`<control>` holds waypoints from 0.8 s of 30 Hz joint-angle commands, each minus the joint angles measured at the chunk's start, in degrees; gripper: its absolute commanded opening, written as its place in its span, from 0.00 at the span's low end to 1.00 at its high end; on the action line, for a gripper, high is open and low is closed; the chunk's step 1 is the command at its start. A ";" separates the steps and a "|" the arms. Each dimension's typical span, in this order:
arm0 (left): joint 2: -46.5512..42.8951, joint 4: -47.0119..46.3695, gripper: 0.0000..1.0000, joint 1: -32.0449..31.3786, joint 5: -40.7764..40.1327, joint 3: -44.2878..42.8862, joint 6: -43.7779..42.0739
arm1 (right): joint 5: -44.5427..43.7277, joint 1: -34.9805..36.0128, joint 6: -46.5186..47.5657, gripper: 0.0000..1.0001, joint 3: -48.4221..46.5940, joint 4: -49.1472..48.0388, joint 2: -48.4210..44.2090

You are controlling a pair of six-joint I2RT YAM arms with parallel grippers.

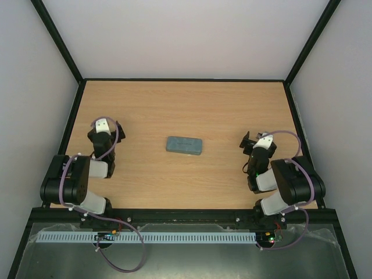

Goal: Organize the sunglasses
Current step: Reset both arms

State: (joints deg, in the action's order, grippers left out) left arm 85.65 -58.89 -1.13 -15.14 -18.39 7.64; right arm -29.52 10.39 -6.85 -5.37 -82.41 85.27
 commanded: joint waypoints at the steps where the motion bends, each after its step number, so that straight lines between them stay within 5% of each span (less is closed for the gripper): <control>1: 2.36 -18.37 0.99 0.02 -0.71 6.14 -1.39 | 1.63 -1.03 1.19 0.99 -1.65 -7.55 5.34; 3: 1.56 -16.66 0.99 -0.02 -1.23 6.22 -0.86 | 2.00 -1.23 -0.70 0.99 -3.30 1.57 2.19; 6: 2.18 -16.09 0.99 -0.56 -2.25 5.49 -1.40 | 2.11 -1.56 0.16 0.99 -2.42 -4.06 4.24; 24: 2.24 -15.46 1.00 -0.71 -2.66 5.17 -1.49 | 2.13 -1.60 -0.39 0.99 -4.10 0.87 3.31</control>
State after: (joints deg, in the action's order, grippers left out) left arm 87.74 -70.46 -1.63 -16.99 -12.49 6.74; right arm -27.03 9.02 -6.83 -7.90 -81.14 88.92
